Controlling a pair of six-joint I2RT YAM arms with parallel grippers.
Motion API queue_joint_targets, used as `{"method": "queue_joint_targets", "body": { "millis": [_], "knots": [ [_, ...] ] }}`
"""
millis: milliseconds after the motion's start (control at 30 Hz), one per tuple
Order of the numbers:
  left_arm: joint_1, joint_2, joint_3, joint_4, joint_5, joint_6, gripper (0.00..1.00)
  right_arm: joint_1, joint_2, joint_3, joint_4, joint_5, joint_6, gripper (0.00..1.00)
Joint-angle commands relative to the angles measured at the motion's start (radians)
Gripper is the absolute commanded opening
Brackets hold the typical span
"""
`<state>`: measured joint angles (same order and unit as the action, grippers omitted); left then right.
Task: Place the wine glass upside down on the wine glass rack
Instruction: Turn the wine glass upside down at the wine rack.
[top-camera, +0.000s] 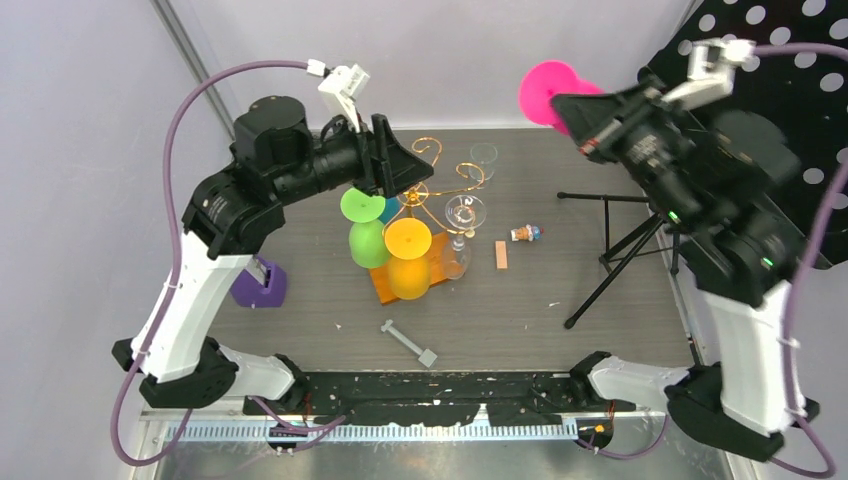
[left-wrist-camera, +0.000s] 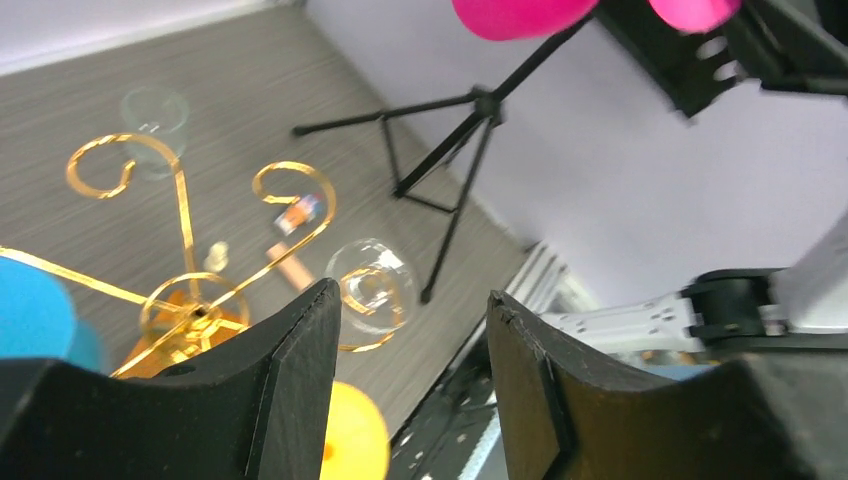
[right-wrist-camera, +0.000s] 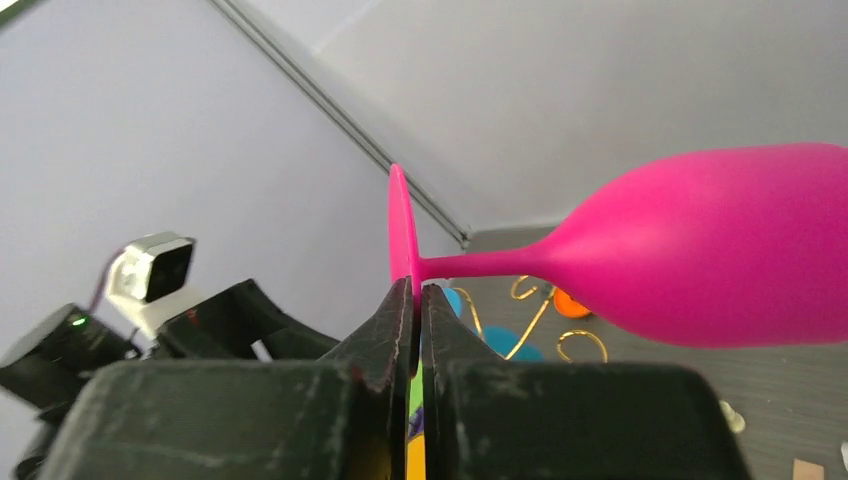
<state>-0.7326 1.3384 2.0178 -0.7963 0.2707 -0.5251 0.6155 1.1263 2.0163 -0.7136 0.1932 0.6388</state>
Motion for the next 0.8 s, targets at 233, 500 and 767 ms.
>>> {"method": "queue_joint_targets", "body": {
  "millis": [233,500,767],
  "knots": [
    [0.003,0.107,0.071,-0.272,-0.184,0.194,0.48,-0.286,0.108,-0.254,0.18,-0.593,0.16,0.05],
    [0.004,0.214,0.13,-0.305,-0.286,0.214,0.36,-0.31,0.145,-0.31,0.216,-0.666,0.157,0.05],
    [0.001,0.286,0.2,-0.377,-0.409,0.252,0.31,-0.321,0.158,-0.356,0.263,-0.71,0.175,0.05]
  ]
}}
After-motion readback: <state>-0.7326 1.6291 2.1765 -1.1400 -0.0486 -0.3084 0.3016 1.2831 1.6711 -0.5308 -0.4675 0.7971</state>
